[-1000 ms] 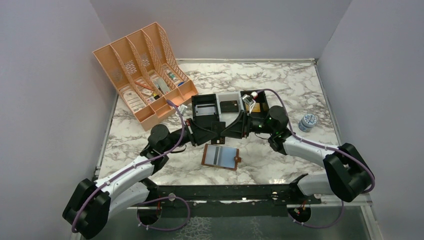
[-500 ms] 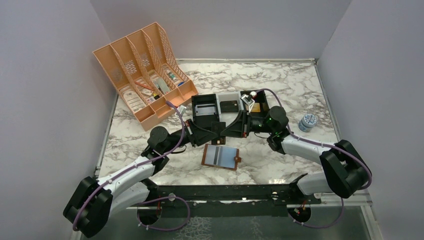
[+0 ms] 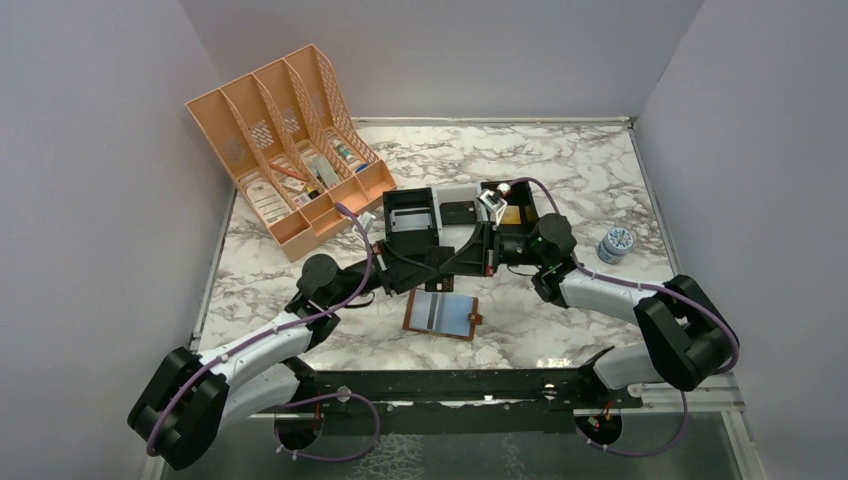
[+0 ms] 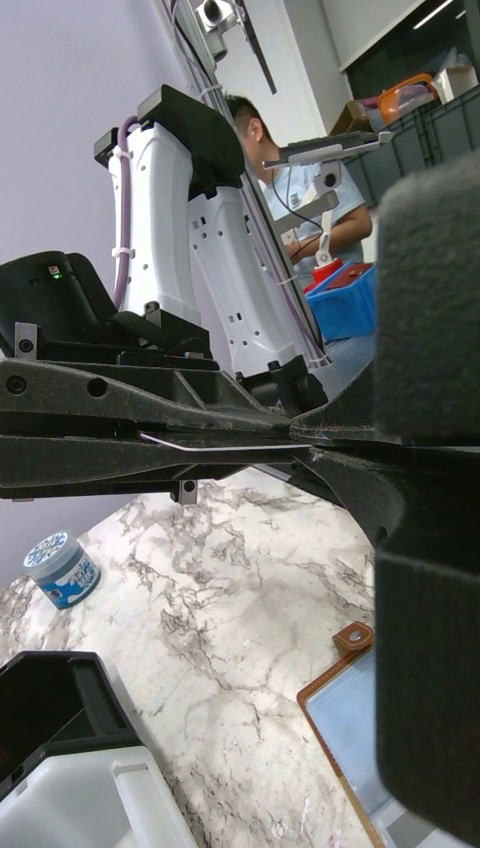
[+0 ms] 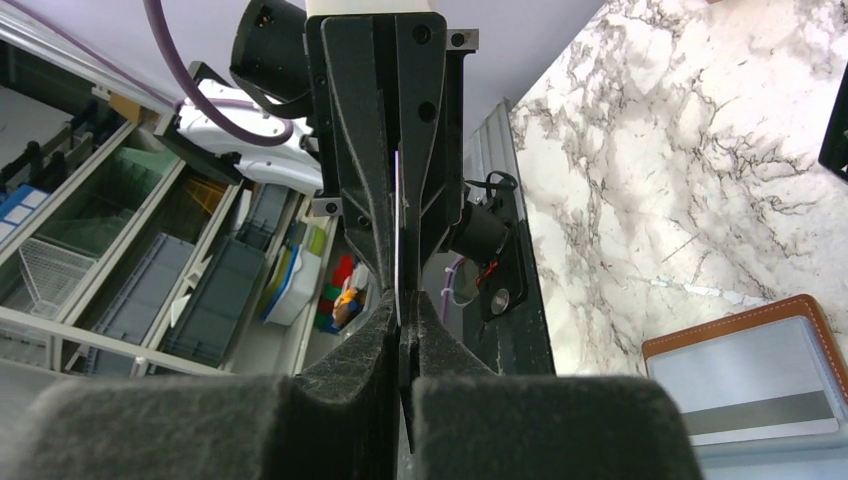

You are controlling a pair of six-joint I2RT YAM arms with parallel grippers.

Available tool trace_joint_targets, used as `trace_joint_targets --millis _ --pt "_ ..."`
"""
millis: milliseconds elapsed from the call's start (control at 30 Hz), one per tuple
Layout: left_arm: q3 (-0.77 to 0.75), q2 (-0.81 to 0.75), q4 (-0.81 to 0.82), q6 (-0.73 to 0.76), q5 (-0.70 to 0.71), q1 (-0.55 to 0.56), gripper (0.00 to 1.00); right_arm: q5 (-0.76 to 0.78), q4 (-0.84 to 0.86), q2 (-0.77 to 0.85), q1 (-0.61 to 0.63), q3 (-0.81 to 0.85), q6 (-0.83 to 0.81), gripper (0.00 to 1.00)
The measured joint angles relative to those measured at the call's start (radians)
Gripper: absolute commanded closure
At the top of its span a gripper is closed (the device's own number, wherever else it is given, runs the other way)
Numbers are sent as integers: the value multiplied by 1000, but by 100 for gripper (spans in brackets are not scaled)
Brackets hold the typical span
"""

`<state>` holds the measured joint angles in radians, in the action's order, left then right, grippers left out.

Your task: Take the credit cards out of the card holder

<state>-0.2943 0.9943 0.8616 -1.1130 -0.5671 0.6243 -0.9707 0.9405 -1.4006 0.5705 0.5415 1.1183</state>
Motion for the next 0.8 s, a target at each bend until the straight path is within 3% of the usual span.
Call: trace_joint_targets --millis 200,333,500,533,800 --pt "13 -3 19 -5 0 0 97 1 0 0 0 0 -1 99" --pt "28 -10 21 -8 6 0 63 8 -45 13 4 0 -37 99" --pt "59 -35 19 -10 23 0 17 50 -178 76 5 10 -126 99" --pt "64 -44 12 -6 29 0 4 67 -214 84 5 16 -152 99" --pt "59 -182 -211 69 118 0 1 246 -529 224 5 84 -385 99"
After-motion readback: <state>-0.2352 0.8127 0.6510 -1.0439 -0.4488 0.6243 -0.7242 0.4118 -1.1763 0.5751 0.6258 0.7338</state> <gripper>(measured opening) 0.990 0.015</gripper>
